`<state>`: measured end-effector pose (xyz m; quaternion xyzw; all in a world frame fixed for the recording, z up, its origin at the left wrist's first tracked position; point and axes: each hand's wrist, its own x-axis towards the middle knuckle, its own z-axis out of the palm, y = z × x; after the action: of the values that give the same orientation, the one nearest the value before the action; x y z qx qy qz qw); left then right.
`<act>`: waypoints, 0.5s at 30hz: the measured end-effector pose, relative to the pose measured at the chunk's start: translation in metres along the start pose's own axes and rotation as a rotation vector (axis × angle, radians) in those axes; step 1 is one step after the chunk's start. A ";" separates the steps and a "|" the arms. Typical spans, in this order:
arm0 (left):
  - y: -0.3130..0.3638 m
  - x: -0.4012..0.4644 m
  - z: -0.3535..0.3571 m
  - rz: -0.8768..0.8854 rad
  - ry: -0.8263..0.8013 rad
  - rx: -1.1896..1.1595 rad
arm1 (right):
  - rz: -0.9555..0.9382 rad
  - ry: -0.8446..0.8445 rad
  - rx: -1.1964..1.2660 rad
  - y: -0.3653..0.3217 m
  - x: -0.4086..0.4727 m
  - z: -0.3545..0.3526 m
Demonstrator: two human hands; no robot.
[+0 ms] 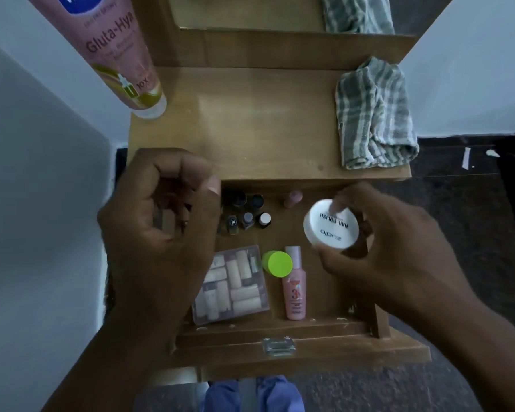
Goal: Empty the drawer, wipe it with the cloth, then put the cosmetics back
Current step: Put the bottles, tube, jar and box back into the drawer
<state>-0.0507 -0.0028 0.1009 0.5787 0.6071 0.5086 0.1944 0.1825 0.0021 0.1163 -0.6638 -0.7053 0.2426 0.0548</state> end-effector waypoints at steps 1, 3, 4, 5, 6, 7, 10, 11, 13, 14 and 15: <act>0.002 -0.005 0.002 -0.020 -0.053 -0.009 | 0.032 -0.015 -0.029 0.005 -0.003 0.007; 0.003 -0.014 0.009 -0.063 -0.187 -0.025 | 0.077 -0.026 -0.075 0.015 -0.003 0.023; 0.001 -0.018 0.012 -0.062 -0.272 -0.014 | 0.090 -0.034 -0.091 0.021 0.000 0.032; -0.002 -0.022 0.015 -0.041 -0.367 0.016 | 0.101 -0.043 -0.106 0.025 0.005 0.040; -0.007 -0.025 0.018 -0.009 -0.465 0.061 | 0.111 -0.047 -0.121 0.028 0.011 0.048; -0.013 -0.029 0.021 0.025 -0.559 0.116 | 0.118 -0.042 -0.140 0.030 0.016 0.055; -0.024 -0.038 0.029 0.087 -0.750 0.256 | 0.135 -0.016 -0.215 0.031 0.031 0.067; -0.026 -0.041 0.031 0.091 -0.785 0.277 | 0.139 -0.003 -0.232 0.031 0.034 0.070; -0.030 -0.046 0.035 0.075 -0.832 0.294 | 0.128 0.029 -0.244 0.031 0.040 0.077; -0.032 -0.048 0.036 0.069 -0.847 0.300 | 0.112 0.043 -0.247 0.031 0.041 0.081; -0.034 -0.049 0.037 0.070 -0.857 0.307 | 0.097 0.047 -0.248 0.032 0.043 0.085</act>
<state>-0.0242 -0.0262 0.0398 0.7793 0.5204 0.1337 0.3227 0.1723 0.0208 0.0179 -0.7043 -0.6955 0.1400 -0.0230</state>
